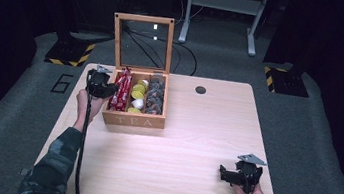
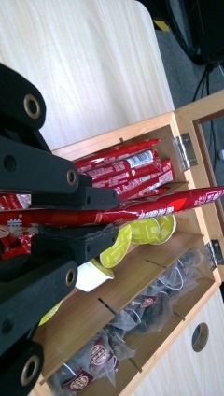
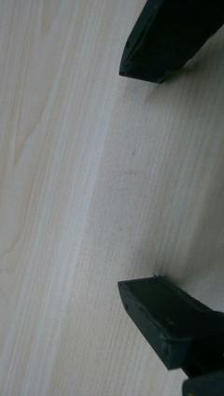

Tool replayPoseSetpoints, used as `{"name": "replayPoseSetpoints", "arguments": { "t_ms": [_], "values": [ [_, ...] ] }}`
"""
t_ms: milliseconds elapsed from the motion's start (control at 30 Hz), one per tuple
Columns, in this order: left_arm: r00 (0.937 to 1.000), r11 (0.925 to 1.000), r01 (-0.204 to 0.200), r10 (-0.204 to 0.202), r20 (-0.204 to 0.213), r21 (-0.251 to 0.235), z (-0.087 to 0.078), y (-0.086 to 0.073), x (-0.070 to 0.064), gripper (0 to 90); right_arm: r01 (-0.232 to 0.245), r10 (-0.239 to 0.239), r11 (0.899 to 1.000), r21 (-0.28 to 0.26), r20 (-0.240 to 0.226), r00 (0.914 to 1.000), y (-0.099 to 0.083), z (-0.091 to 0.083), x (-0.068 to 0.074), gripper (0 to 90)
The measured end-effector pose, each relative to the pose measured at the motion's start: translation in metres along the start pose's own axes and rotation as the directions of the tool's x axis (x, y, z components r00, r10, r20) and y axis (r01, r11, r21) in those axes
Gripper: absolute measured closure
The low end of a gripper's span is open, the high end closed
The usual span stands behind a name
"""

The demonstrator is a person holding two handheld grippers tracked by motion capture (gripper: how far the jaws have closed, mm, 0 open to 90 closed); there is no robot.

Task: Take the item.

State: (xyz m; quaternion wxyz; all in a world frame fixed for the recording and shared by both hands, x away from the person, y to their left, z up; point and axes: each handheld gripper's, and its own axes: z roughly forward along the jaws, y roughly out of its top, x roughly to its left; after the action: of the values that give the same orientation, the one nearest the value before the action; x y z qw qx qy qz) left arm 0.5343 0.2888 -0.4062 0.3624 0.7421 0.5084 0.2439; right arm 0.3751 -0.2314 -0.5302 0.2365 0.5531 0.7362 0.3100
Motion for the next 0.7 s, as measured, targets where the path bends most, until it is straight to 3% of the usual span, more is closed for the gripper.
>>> {"name": "replayPoseSetpoints", "arguments": {
  "t_ms": [700],
  "values": [
    [0.9998, 0.9992, -0.018, 0.017, -0.014, -0.036, -0.032, -0.014, 0.008, 80.5, -0.003, 0.003, 1.0, -0.001, 0.001, 1.0, 0.0, 0.0, 0.0, 0.0]
  ]
}}
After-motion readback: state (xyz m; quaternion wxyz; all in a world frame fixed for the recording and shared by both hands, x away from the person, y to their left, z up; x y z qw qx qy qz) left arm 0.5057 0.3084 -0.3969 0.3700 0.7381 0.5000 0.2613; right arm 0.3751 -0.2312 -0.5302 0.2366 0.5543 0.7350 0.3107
